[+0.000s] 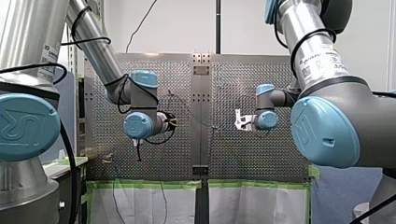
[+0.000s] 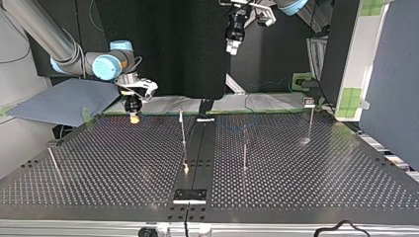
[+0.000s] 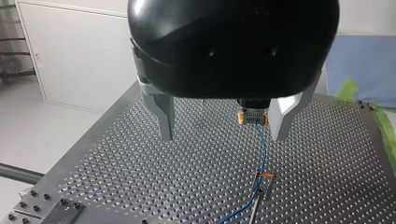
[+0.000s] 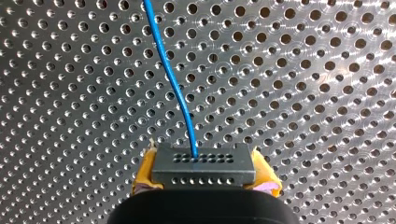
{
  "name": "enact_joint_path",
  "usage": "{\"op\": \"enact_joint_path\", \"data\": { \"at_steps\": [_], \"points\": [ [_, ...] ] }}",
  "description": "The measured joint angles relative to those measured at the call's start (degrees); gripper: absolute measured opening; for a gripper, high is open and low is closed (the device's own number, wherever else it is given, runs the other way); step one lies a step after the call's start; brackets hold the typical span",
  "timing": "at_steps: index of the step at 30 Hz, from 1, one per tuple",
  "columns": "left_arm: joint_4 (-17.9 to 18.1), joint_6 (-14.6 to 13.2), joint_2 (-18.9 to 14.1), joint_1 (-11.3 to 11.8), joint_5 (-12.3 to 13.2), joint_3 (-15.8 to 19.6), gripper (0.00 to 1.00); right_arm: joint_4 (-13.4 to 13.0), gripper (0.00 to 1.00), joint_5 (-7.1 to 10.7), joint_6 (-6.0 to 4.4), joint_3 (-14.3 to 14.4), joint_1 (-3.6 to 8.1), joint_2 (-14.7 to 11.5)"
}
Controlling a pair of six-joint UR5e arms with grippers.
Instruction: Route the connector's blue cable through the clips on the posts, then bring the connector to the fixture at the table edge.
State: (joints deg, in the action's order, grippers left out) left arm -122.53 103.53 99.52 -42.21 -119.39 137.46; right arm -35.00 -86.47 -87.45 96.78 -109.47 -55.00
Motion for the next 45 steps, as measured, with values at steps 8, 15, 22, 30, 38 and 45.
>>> {"op": "enact_joint_path", "data": {
  "at_steps": [8, 15, 22, 30, 38, 45],
  "points": [
    [0.0, 0.0, 0.0, 0.0, 0.0, 0.0, 1.00, 0.0, 0.00, 0.00, 0.00, 0.0, 0.00, 0.0],
    [0.0, 0.0, 0.0, 0.0, 0.0, 0.0, 1.00, 0.0, 0.00, 0.00, 0.00, 0.0, 0.00, 0.0],
    [0.0, 0.0, 0.0, 0.0, 0.0, 0.0, 1.00, 0.0, 0.00, 0.09, -0.01, 0.0, 0.03, 0.0],
    [0.0, 0.0, 0.0, 0.0, 0.0, 0.0, 1.00, 0.2, 0.00, 0.88, -0.05, 0.0, 0.28, 0.0],
    [0.0, 0.0, 0.0, 0.0, 0.0, 0.0, 1.00, 0.5, 0.00, 2.26, -0.12, 0.0, 0.72, 0.1],
    [0.0, 0.0, 0.0, 0.0, 0.0, 0.0, 1.00, 0.6, 0.00, 3.06, -0.17, 0.0, 0.98, 0.2]
  ]
}}
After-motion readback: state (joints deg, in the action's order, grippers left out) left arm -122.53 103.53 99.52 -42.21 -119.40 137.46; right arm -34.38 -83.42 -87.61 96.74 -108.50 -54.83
